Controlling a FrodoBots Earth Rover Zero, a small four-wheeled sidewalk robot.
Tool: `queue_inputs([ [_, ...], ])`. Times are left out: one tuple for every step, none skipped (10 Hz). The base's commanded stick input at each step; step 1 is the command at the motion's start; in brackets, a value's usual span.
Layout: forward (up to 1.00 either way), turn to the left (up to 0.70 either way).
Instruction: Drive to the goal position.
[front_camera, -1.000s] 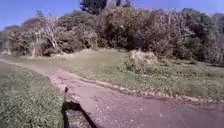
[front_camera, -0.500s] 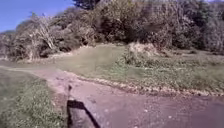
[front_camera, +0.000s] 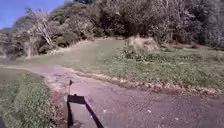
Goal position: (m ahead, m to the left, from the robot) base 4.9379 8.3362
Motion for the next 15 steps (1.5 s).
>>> queue_inputs([
  [0.42, 0.41],
  [0.5, 0.5],
  [0.5, 0.5],
  [0.5, 0.5],
  [0.45, 0.33],
  [0.39, 0.14],
  [0.09, 0.01],
  [0.09, 0.01],
  [0.16, 0.03],
  [0.34, 0.05],
  [0.49, 0.09],
  [0.49, 0.2],
  [0.49, 0.31],
  [0.49, 0.49],
  [0.49, 0.49],
])
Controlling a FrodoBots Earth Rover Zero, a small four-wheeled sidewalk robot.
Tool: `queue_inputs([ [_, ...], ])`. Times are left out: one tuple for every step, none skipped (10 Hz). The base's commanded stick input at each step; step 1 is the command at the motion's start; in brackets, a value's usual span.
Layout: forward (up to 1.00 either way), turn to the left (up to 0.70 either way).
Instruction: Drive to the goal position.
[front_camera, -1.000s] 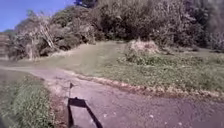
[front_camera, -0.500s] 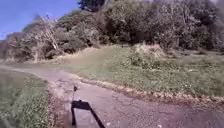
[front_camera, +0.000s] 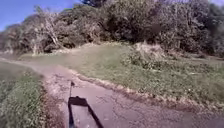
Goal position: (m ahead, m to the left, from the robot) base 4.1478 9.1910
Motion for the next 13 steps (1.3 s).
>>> queue_inputs([
  [0.49, 0.49],
  [0.49, 0.49],
  [0.49, 0.49],
  [0.49, 0.49],
  [0.49, 0.49],
  [0.49, 0.49],
  [0.5, 0.5],
  [0.5, 0.5],
  [0.49, 0.49],
  [0.49, 0.49],
  [0.5, 0.5],
  [0.5, 0.5],
  [0.49, 0.49],
])
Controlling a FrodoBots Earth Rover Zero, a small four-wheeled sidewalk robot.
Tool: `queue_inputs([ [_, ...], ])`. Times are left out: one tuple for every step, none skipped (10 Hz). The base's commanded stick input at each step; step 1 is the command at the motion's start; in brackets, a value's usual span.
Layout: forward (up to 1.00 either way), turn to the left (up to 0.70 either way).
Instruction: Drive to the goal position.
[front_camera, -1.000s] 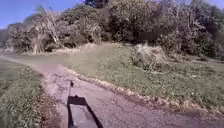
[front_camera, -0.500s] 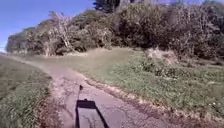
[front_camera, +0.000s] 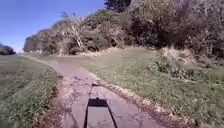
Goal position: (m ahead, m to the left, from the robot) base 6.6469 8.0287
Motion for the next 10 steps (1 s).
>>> queue_inputs([
  [0.49, 0.49],
  [0.49, 0.49],
  [0.49, 0.49],
  [0.49, 0.48],
  [0.49, 0.42],
  [0.49, 0.42],
  [0.49, 0.41],
  [0.49, 0.26],
  [0.49, 0.23],
  [0.49, 0.15],
])
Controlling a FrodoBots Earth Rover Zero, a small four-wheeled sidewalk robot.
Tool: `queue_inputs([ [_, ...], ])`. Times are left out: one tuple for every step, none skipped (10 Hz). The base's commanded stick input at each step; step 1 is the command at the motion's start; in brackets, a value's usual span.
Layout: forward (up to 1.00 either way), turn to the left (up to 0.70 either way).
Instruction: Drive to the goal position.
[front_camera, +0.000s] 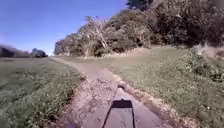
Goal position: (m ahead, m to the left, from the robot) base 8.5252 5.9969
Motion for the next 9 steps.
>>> queue_inputs([
  [0.49, 0.08],
  [0.49, 0.0],
  [0.49, 0.0],
  [0.49, 0.0],
  [0.49, 0.0],
  [0.49, 0.0],
  [0.49, 0.0],
  [0.49, 0.0],
  [0.49, 0.0],
])
